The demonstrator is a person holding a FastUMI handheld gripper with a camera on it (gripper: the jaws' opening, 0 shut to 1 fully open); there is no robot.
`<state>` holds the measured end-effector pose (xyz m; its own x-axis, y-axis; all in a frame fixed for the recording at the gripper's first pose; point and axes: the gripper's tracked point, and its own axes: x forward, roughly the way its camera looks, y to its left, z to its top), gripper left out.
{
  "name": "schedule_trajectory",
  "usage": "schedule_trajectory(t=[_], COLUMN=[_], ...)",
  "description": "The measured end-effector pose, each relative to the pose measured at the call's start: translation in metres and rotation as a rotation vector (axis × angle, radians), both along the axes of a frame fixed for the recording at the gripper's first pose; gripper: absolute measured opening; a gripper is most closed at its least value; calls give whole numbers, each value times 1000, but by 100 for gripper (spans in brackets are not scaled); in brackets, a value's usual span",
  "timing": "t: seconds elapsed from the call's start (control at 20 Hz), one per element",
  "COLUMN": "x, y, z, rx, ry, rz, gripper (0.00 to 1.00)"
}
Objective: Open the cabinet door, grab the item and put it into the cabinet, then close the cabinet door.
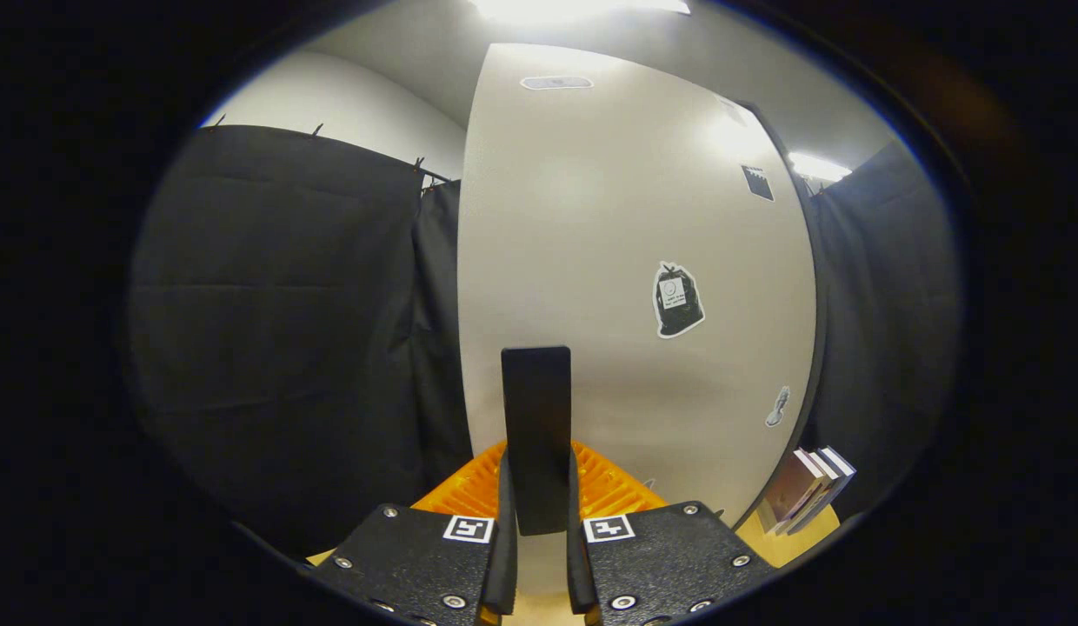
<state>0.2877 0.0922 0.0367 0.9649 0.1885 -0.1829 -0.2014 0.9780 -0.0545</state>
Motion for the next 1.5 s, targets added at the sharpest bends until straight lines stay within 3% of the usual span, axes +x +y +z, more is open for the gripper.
schedule_trajectory(t=[0.8, 1.3, 1.5], x=[-27, -39, -37], y=[-28, -52, -64], z=[6, 12, 14], rx=[22, -4, -20], ry=[-7, -39, -56], rz=[-1, -99, -149], gripper=[23, 22, 17])
